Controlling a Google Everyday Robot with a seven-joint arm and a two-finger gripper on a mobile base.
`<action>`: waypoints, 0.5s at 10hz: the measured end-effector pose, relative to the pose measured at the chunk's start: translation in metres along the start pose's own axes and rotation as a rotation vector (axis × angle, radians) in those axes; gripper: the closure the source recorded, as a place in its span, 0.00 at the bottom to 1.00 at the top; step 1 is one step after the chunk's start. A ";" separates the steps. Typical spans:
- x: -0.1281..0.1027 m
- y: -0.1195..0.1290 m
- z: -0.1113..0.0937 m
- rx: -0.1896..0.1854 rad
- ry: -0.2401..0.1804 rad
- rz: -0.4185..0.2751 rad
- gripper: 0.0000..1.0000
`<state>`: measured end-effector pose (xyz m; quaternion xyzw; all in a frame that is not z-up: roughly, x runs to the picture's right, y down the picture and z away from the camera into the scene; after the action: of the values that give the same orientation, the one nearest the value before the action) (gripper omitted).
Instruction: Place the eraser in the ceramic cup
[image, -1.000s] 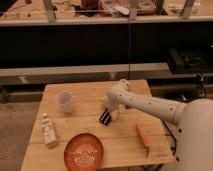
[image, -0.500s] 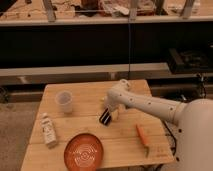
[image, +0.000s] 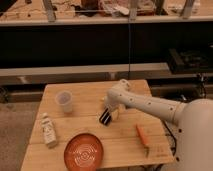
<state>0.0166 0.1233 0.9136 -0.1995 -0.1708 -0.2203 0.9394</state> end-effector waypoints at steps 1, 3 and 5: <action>0.000 0.000 0.000 0.000 0.000 0.000 0.23; 0.000 0.002 0.000 -0.006 0.002 0.000 0.40; 0.001 0.001 -0.002 -0.002 0.001 0.000 0.63</action>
<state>0.0177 0.1227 0.9121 -0.2002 -0.1699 -0.2204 0.9394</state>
